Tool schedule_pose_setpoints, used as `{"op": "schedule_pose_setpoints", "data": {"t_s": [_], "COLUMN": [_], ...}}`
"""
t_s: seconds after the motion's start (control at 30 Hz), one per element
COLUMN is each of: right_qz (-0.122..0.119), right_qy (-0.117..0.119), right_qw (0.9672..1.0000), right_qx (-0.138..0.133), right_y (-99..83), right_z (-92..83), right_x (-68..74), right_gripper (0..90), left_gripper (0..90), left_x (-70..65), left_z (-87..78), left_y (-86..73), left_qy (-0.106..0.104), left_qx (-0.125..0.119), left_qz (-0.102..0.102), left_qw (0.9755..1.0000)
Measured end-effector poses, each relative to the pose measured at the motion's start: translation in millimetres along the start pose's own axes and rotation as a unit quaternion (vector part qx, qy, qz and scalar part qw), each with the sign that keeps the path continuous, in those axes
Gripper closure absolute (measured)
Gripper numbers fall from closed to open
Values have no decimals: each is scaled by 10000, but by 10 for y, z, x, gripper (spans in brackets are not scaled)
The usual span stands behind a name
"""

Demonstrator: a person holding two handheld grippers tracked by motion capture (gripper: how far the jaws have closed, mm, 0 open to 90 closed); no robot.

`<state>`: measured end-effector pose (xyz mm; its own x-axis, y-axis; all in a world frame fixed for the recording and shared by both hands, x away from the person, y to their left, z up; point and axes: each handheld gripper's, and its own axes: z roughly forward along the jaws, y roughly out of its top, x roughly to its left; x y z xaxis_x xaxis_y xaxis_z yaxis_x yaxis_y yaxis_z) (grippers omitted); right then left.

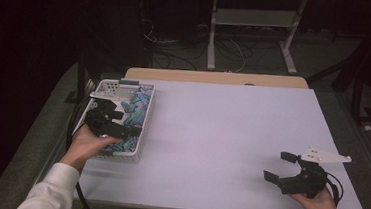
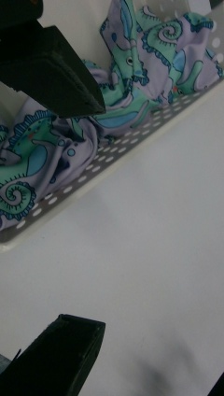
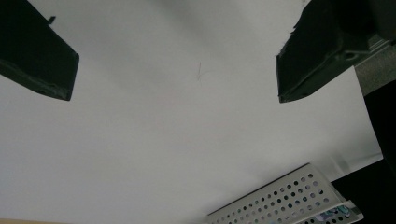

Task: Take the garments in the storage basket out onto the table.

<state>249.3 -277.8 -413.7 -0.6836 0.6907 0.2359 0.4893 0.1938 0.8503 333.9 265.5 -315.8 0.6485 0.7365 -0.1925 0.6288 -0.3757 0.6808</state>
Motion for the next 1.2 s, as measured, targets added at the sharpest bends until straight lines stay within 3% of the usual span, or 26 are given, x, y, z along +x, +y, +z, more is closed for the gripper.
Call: {"op": "schedule_pose_setpoints", "data": {"t_s": [0.23,0.53,0.77,0.97,1.2], "right_qz": [-15,-12,-10,-25,-53], "right_qy": [-2,7,1,8,13], "right_qw": [10000,10000,10000,10000,10000], "right_qx": [24,36,34,44,65], "right_y": [-1,-2,-3,-3,-5], "right_z": [17,18,15,19,27], "right_x": [-5,-9,-10,-6,-2], "right_gripper": [0,0,0,0,0], "left_gripper": [0,0,0,0,0], "left_x": [133,264,354,435,510], "left_z": [-46,-85,-10,133,249], "left_y": [14,43,64,52,26], "left_qy": [89,-3,-51,-104,-67], "left_qx": [-50,-59,293,676,939], "left_qz": [-146,-92,-200,-287,-370], "left_qw": [9998,9999,9994,9972,9949]}}
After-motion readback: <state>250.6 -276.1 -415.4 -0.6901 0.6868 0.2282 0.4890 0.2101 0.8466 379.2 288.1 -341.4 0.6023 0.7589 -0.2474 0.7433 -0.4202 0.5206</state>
